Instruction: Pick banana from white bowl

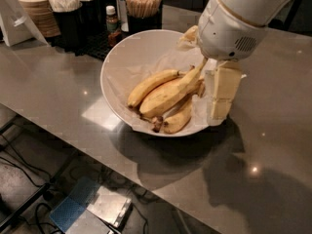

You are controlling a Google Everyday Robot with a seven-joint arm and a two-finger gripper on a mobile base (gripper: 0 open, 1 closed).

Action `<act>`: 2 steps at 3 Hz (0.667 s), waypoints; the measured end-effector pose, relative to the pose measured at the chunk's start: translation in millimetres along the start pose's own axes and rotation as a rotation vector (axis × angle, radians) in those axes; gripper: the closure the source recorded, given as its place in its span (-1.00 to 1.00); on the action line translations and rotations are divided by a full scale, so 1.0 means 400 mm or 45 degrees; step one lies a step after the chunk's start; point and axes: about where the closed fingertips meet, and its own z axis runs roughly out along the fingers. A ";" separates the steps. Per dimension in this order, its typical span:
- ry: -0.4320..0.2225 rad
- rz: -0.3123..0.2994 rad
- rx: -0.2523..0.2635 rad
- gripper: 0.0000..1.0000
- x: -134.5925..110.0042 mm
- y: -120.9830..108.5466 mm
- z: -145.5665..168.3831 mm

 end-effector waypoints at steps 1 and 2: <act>0.026 -0.064 -0.015 -1.00 -0.044 -0.032 0.032; 0.051 -0.131 -0.055 -1.00 -0.076 -0.060 0.072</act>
Offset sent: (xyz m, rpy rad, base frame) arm 0.0241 0.0602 -0.0275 -0.1143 0.0377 0.1749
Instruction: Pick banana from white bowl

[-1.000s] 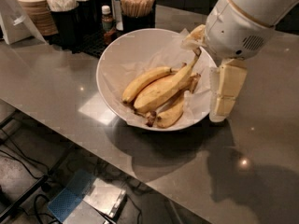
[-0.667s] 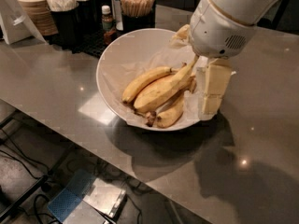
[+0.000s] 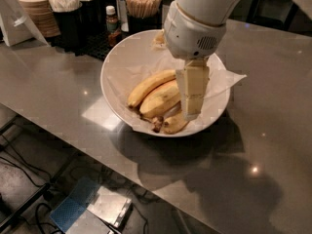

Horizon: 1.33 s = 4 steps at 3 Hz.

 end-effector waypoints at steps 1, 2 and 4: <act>0.049 -0.156 -0.073 -1.00 -0.035 -0.014 0.043; 0.086 -0.285 -0.120 -1.00 -0.058 -0.028 0.078; 0.115 -0.352 -0.133 -1.00 -0.062 -0.070 0.119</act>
Offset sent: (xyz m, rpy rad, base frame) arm -0.0030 0.0371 -0.0356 -0.2044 0.0462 0.3575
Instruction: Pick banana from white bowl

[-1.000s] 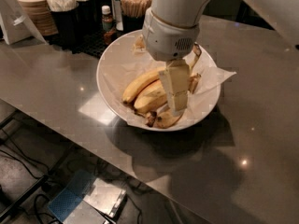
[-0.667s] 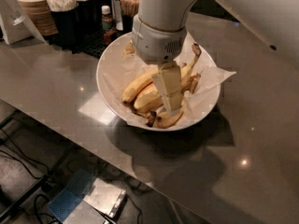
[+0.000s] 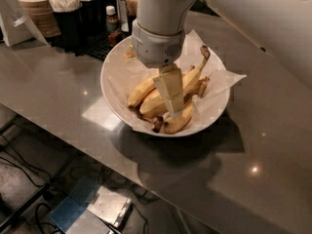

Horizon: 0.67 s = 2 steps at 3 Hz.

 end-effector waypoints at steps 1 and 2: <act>0.035 0.071 0.025 -1.00 0.046 -0.024 0.009; 0.091 0.133 0.063 -1.00 0.110 -0.031 -0.007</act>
Offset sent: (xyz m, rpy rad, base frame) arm 0.0484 -0.0611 0.0032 -0.0773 -0.0841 -0.1838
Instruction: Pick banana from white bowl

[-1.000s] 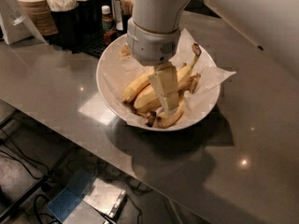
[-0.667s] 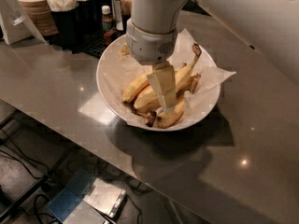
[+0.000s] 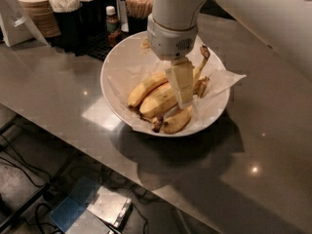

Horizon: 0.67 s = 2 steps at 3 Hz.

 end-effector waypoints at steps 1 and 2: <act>0.033 0.056 0.005 -1.00 0.053 0.006 0.001; 0.044 0.117 -0.016 -1.00 0.089 0.026 0.017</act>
Offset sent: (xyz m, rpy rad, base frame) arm 0.0024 -0.0601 -0.0210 -0.0644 0.0583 -0.1514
